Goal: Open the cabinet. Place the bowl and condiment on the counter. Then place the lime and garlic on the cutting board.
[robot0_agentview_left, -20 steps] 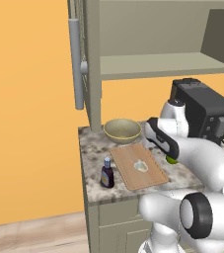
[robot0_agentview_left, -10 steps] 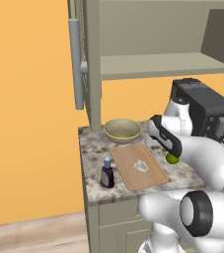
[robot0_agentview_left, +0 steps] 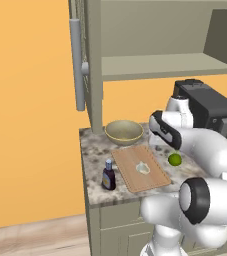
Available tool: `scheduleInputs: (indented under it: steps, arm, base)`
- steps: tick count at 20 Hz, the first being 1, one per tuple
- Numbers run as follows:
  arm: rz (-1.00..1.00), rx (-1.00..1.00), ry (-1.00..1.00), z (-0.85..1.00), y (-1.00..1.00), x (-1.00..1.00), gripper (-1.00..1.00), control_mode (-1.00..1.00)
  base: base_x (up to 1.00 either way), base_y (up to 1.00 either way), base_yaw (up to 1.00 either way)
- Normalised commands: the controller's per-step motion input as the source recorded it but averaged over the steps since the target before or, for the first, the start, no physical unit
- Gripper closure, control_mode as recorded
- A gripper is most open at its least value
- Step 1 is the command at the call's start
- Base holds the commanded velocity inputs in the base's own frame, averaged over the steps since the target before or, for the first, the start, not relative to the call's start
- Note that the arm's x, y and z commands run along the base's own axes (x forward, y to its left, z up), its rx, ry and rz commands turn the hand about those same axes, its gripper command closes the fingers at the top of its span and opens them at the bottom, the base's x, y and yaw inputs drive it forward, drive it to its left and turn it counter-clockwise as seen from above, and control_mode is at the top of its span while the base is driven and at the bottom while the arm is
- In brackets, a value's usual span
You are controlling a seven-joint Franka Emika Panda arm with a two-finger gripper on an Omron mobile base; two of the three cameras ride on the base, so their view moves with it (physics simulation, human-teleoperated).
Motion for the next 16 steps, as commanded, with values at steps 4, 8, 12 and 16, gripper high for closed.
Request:
scheduleInputs:
  steps: [4,8,12,16]
  arm:
    - [-0.22,0.02,0.08,0.0,-0.22,0.0,-1.0,-1.0]
    - [-0.33,0.07,0.02,0.0,-0.17,0.0,-1.0,-1.0]
    - [-0.35,0.05,0.0,0.0,-0.22,-0.13,-1.0,-1.0]
    - [-0.41,0.01,0.0,0.0,-0.24,-0.28,-1.0,-1.0]
  base:
    - [0.0,0.0,0.0]
    - [0.0,0.0,0.0]
    - [0.0,0.0,0.0]
    - [0.0,0.0,0.0]
